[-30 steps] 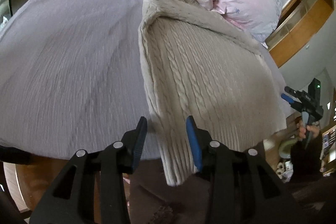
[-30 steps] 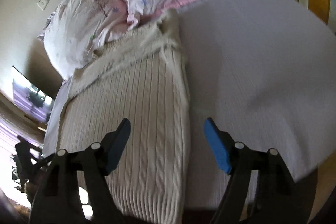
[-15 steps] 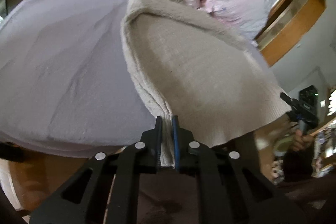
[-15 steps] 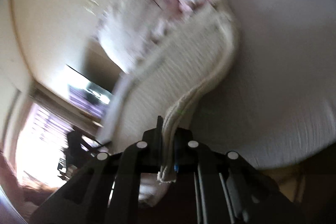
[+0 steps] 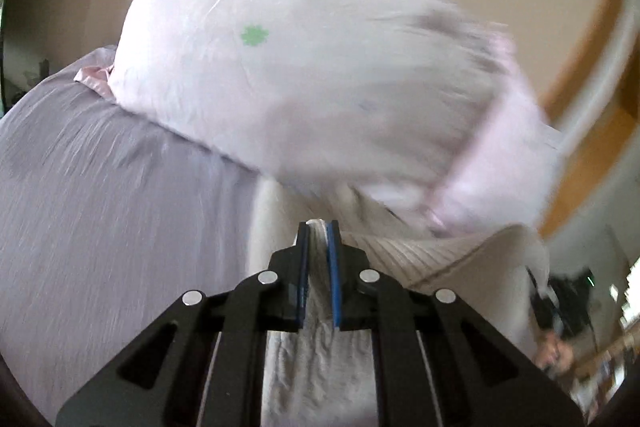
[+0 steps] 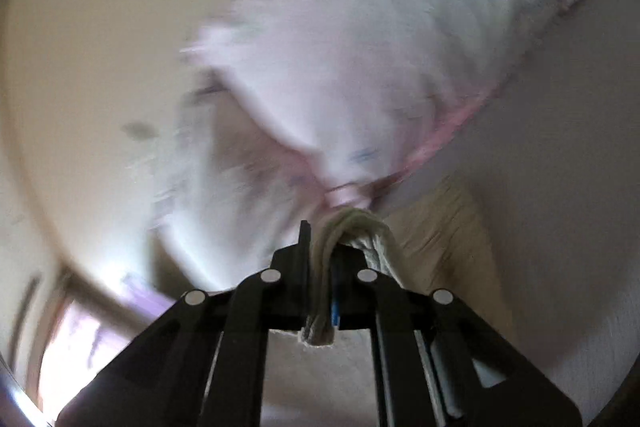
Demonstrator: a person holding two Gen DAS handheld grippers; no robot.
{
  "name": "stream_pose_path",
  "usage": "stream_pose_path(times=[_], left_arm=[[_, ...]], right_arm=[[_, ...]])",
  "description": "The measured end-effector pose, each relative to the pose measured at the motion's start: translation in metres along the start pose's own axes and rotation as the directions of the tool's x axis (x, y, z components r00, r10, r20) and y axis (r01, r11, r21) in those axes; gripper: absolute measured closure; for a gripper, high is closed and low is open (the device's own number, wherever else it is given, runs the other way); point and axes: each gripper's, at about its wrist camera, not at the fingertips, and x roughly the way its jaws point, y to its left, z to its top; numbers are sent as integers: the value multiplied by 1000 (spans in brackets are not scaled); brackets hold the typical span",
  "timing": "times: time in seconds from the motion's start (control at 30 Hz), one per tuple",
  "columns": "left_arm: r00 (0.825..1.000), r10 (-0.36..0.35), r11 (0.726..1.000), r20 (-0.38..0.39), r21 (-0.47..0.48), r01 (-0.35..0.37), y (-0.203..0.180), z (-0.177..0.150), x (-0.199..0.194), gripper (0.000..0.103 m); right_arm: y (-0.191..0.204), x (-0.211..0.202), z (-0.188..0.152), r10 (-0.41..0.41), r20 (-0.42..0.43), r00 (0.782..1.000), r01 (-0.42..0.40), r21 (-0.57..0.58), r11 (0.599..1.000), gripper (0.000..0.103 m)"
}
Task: Fold small clothes
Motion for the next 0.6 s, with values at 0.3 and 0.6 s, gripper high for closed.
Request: stream_pose_path(times=[0.3,0.6], left_arm=[[998,-58,961,-30,-272,47,62,20,44,44],[963,-24,996,-267,-85,2,50,-34,29,39]], right_arm=[[-19,31,1,-184,32,982,185,-17,983,17],[-17,13,-10,-89,65,994,95,-92,991,14]])
